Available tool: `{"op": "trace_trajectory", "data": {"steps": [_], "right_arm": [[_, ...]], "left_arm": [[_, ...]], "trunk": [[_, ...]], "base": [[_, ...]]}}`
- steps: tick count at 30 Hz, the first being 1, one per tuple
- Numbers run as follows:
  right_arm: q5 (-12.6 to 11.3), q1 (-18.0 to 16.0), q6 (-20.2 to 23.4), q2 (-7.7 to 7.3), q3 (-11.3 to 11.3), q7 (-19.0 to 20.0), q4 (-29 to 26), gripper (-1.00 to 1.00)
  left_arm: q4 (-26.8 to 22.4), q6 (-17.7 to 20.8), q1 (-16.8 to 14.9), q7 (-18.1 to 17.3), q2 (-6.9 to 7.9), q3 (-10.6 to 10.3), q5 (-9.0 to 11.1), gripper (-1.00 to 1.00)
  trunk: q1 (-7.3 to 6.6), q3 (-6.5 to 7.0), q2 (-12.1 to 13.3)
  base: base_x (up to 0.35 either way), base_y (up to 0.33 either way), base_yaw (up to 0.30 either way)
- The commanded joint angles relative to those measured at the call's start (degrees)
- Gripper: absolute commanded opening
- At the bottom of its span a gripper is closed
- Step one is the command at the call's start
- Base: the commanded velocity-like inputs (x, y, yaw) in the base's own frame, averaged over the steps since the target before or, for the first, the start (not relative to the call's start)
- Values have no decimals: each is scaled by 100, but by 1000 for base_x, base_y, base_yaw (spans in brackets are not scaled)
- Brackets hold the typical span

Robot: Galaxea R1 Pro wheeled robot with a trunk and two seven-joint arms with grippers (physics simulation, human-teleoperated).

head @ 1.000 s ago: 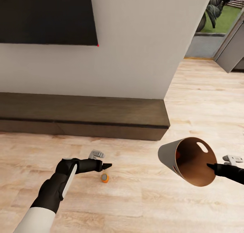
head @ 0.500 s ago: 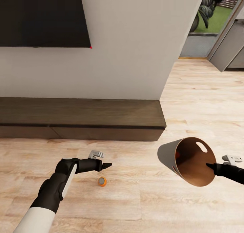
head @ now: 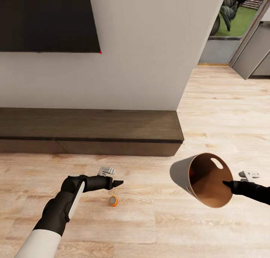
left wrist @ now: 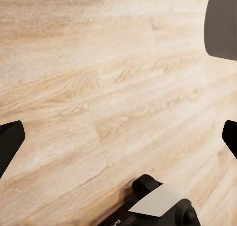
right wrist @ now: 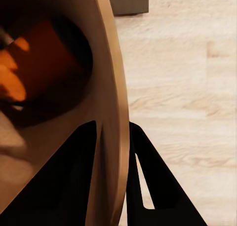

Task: Put the three can of soda from the living room inside the tash can in the kitchen.

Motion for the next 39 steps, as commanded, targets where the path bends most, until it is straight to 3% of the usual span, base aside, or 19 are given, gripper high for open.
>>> {"op": "trace_trajectory", "data": {"steps": [1, 15, 26, 39], "right_arm": [[-83, -3, 48, 1, 18, 21, -2, -100], [-76, -5, 86, 2, 128, 31, -2, -100], [-73, -5, 101, 2, 206, 32, -2, -100], [-71, -5, 105, 2, 219, 31, -2, -100]], "left_arm": [[13, -2, 0, 3, -2, 4, -5, 100], [59, 97, 0, 21, -2, -5, -32, 100], [245, 116, -5, 26, -7, -21, -38, 100], [520, 117, -8, 490, -12, -32, -38, 100]], "trunk": [[0, 0, 0], [0, -11, 0], [0, -102, 0], [0, -218, 0]], "base": [[0, 0, 0], [10, 0, 0], [266, 0, 0], [171, 0, 0]]}}
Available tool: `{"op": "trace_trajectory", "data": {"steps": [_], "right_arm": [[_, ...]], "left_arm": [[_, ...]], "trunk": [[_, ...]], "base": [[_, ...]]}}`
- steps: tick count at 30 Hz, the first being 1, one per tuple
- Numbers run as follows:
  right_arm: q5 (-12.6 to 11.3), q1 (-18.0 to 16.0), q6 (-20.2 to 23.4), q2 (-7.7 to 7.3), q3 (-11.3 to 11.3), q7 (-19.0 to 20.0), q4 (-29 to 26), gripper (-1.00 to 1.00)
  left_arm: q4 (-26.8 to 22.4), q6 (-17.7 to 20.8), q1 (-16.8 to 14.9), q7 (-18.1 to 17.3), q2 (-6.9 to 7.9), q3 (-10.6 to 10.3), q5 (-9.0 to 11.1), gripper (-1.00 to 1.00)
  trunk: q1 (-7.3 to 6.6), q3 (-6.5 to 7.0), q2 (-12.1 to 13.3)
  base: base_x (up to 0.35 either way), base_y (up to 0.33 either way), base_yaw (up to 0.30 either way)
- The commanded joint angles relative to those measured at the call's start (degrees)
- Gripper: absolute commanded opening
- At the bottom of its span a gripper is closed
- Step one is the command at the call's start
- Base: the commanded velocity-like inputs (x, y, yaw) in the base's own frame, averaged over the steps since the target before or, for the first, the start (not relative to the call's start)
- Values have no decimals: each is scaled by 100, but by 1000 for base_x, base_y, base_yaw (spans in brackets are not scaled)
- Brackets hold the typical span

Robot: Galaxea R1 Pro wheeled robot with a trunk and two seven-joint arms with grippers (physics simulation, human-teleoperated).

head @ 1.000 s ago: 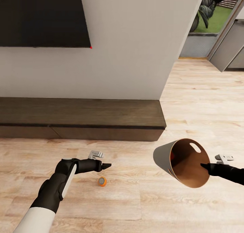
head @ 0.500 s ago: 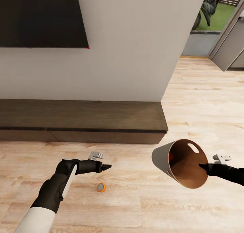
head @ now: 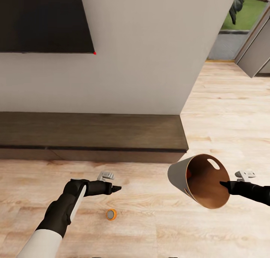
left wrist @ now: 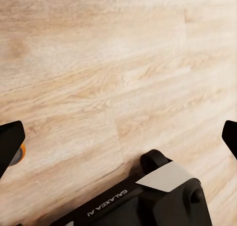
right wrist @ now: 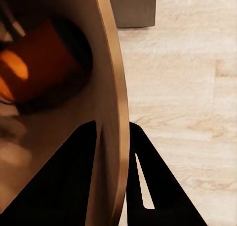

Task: Put the three can of soda from the living room inside the tash can in the kitchen.

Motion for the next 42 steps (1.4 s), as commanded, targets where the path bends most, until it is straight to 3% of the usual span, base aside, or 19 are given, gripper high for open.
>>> {"op": "trace_trajectory", "data": {"steps": [1, 16, 24, 26, 31, 35, 42], "right_arm": [[-106, -2, 55, 0, 3, 27, -2, -100], [-94, -22, 133, -30, -8, 21, -7, -100], [-82, -391, 1058, -114, -2, 26, -442, -100], [-86, -443, 1158, -193, 0, 26, -520, -100], [-108, -660, 1251, -648, 118, 42, -661, -100], [-67, -723, 1251, -721, 150, 44, -673, -100], [240, -745, 1251, -903, 110, 45, -672, -100]], "left_arm": [[-3, -1, 0, 6, 1, 1, 4, 100], [9, 35, 0, 30, -2, -1, -4, 100], [10, 82, -7, 36, -2, -9, -10, 100], [10, 85, -8, 44, -2, -10, -11, 100], [5, 95, -8, 272, -8, -11, -14, 100], [1, 97, -9, 308, -4, -8, -13, 100], [-6, 115, -9, 325, -3, -6, -6, 100]], "trunk": [[0, -9, 0], [285, -370, -522], [461, -584, -842], [505, -637, -923], [615, -771, -1123], [702, -878, -1284], [856, -1066, -1564]], "base": [[18, 0, 0], [4, 0, 0], [0, 0, 0], [0, 0, 0], [0, 0, 0], [0, 0, 0], [0, 0, 0]]}}
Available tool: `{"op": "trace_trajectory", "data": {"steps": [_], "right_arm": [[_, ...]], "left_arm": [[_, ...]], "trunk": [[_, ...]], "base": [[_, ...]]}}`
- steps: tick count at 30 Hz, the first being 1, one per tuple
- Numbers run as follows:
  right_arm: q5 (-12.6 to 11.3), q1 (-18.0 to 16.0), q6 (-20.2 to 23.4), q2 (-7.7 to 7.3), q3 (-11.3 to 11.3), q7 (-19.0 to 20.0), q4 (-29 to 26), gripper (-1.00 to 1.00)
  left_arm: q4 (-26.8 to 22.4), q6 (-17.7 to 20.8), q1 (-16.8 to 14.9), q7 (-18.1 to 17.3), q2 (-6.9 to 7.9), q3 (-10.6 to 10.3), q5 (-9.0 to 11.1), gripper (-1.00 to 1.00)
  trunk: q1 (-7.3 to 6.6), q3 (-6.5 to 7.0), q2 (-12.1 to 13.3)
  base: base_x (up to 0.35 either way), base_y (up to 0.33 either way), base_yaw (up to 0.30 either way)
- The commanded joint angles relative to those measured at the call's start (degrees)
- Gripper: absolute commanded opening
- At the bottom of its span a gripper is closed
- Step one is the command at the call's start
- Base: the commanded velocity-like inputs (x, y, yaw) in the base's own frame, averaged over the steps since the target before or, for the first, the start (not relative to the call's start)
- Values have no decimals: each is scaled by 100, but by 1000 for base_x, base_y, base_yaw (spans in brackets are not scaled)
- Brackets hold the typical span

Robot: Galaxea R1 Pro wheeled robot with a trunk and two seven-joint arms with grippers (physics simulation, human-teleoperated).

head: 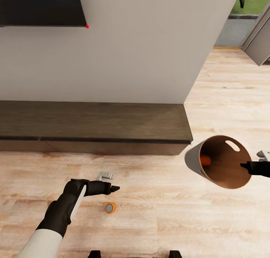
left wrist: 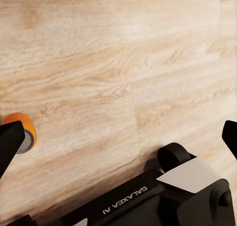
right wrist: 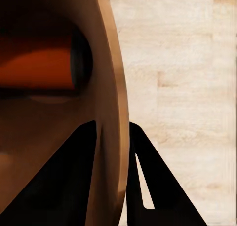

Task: Put the three can of soda from the living room inside the tash can in the kitchen.

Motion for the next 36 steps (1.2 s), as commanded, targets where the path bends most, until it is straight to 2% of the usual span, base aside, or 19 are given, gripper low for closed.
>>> {"op": "trace_trajectory", "data": {"steps": [1, 8, 16, 21, 26, 36], "right_arm": [[-144, 1, 65, -21, -4, 29, -1, -100], [-130, 13, 65, -379, -50, 35, 8, -100], [-111, 12, 65, -626, -52, 38, 10, -100], [-65, 13, 65, -665, -53, 38, 9, -100], [114, 12, 65, -711, -56, 38, 10, -100], [150, 12, 65, -742, -59, 38, 17, -100]], "left_arm": [[0, 1, 0, 0, 0, 1, 2, 100], [-1, 2, 0, 9, 0, -2, 11, 100], [-18, 2, 2, 10, 0, -5, 17, 100], [-20, 2, 5, 12, 0, -5, 18, 100], [-10, 4, 1, 101, 4, -1, 11, 100], [1, 182, 0, 247, 15, -5, 6, 100]], "trunk": [[22, -27, -42], [176, -215, -322], [352, -428, -643], [461, -561, -844], [461, -604, -844], [681, -869, -1245]], "base": [[0, 0, 0], [0, 0, 0], [0, 0, 0], [0, 0, 0], [0, 0, 0], [0, 0, 0]]}}
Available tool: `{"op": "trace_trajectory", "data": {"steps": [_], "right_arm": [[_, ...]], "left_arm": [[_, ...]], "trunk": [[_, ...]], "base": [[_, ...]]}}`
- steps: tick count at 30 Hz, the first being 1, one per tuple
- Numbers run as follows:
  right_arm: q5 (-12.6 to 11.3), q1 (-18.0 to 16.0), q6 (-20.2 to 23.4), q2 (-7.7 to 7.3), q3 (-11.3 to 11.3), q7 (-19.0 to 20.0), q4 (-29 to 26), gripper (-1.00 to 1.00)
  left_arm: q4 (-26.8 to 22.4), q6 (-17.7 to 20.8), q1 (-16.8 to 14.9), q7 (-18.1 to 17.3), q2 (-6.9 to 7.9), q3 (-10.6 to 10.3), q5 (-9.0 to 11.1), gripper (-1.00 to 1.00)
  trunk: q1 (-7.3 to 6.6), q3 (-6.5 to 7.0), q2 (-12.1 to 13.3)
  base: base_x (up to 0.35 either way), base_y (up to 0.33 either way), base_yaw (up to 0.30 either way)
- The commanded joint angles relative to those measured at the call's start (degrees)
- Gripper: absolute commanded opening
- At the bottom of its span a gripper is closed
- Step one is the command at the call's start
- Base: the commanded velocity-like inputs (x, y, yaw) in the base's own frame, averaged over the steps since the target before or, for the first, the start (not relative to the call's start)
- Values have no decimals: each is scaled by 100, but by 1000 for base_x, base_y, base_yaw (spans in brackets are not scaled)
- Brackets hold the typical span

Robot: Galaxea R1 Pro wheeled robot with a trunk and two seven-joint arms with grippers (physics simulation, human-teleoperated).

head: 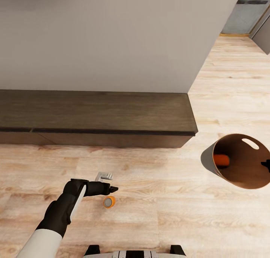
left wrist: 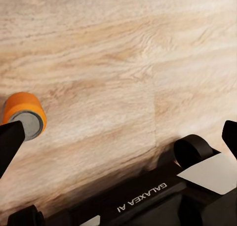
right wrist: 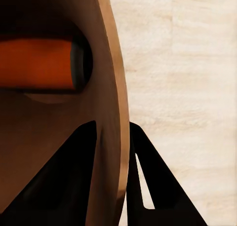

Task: Put the three can of soda from the living room inside the tash can in the kitchen.

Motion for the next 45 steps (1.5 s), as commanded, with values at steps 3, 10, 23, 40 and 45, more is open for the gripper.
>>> {"op": "trace_trajectory", "data": {"steps": [3, 10, 23, 40, 45], "right_arm": [[-23, -5, 30, -85, -39, 22, -1, -100], [-10, -5, 30, -125, -75, 25, 0, -100], [0, -5, 30, -149, -80, 26, 0, -100], [13, 2, 30, -144, -56, 26, 0, -100], [70, 3, 30, -141, -55, 24, 15, -100]], "left_arm": [[-3, 39, 1, 60, -1, 1, -6, 100], [-10, 128, -1, 70, 2, 0, 5, 100], [-3, 140, 1, 198, -6, 0, -8, 100], [-1, 138, 1, 221, -5, -8, 1, 100], [-9, 131, 7, 221, 0, -9, 8, 100]], "trunk": [[66, -80, -122], [220, -266, -403], [373, -503, -683], [615, -846, -1125], [615, -889, -1125]], "base": [[0, 0, 0], [0, 0, 0], [0, 0, 0], [0, 0, 0], [0, 0, 0]]}}
